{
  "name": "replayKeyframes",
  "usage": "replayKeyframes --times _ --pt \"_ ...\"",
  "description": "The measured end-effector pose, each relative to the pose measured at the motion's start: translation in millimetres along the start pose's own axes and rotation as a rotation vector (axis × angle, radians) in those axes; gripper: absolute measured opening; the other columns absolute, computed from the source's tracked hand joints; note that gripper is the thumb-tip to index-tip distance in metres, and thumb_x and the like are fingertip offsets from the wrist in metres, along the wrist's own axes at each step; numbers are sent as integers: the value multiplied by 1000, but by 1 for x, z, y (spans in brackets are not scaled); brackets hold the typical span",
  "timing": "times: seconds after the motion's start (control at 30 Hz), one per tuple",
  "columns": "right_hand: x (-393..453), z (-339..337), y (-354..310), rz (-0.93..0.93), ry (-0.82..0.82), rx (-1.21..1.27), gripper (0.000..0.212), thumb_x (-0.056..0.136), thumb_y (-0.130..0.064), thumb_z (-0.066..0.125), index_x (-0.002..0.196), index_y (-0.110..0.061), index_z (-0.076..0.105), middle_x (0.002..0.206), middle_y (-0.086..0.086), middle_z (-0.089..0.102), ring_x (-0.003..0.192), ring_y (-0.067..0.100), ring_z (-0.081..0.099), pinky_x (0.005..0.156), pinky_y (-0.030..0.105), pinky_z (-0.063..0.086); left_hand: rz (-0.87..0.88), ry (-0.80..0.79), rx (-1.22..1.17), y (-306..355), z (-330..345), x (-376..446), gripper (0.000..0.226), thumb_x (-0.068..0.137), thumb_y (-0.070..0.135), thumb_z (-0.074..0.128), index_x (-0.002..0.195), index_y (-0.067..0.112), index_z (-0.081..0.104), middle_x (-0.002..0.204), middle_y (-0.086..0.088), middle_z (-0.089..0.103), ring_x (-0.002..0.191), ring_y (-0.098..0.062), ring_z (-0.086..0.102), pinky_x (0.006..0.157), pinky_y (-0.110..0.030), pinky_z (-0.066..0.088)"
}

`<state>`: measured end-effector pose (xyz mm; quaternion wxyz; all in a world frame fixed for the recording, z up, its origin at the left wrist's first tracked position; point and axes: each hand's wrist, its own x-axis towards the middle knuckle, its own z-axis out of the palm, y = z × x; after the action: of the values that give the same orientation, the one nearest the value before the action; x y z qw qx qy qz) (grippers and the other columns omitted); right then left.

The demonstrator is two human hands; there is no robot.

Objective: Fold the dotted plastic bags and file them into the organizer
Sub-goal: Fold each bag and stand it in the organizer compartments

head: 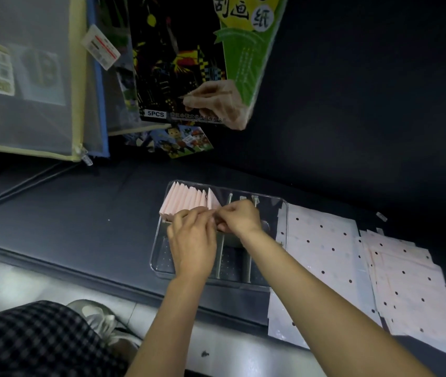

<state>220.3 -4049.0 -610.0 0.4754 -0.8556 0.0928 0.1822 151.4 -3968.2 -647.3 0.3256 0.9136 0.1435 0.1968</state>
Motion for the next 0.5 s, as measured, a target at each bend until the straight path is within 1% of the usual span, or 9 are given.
replayKeyframes --times 0.07,0.13,0.2,0.27,0.33,0.37,0.4,0.43,0.5 --pt "-5 -7 3 10 19 107 21 90 -24 62 73 -12 68 78 12 72 56 12 60 74 30 59 7 -48 58 -3 3 0 25 92 20 56 115 19 67 123 5 63 112 -23 45 89 -37 29" --pt "-15 -23 14 -15 31 234 16 92 -21 59 78 -17 66 76 5 70 51 7 57 60 20 55 15 -93 107 -4 4 3 29 92 21 56 120 17 64 130 5 59 117 -23 42 92 -39 27" --pt "-30 -49 36 -76 45 269 12 92 -18 58 84 -19 65 75 0 70 51 2 58 55 15 51 18 -126 135 -4 5 6 31 92 23 55 122 18 62 133 5 56 118 -24 38 97 -42 24" --pt "-47 -82 71 -156 97 186 9 91 -17 60 87 -22 66 79 -4 70 62 1 61 61 14 52 22 -109 145 0 4 7 30 91 21 56 120 16 63 134 2 55 119 -26 37 102 -47 22" --pt "-67 -115 113 -213 163 -13 6 88 -19 64 92 -23 67 87 -10 68 77 1 62 69 12 49 59 -33 133 10 2 2 27 89 15 58 114 14 66 129 -3 58 116 -30 41 99 -46 20" --pt "-77 -129 137 -201 174 -107 9 87 -22 66 96 -23 66 91 -12 66 83 2 61 71 9 47 104 9 112 19 2 -4 24 88 12 59 111 13 67 124 -5 60 113 -31 44 96 -44 24" --pt "-88 -141 160 -161 163 -182 16 85 -24 68 101 -23 65 95 -13 64 88 5 59 73 9 44 170 33 71 29 3 -13 22 88 9 60 109 11 68 118 -6 63 109 -31 48 93 -43 29" --pt "-98 -150 184 -112 133 -259 25 84 -27 69 107 -23 63 103 -14 60 94 7 56 76 11 42 250 17 14 40 5 -25 20 88 7 61 107 9 69 112 -7 64 105 -31 51 89 -43 36" --pt "-119 -160 225 -80 26 -435 49 80 -35 72 124 -24 53 121 -15 47 111 5 44 91 15 35 440 -116 -83 62 15 -53 16 85 1 64 99 3 71 99 -10 67 93 -31 57 79 -40 49"
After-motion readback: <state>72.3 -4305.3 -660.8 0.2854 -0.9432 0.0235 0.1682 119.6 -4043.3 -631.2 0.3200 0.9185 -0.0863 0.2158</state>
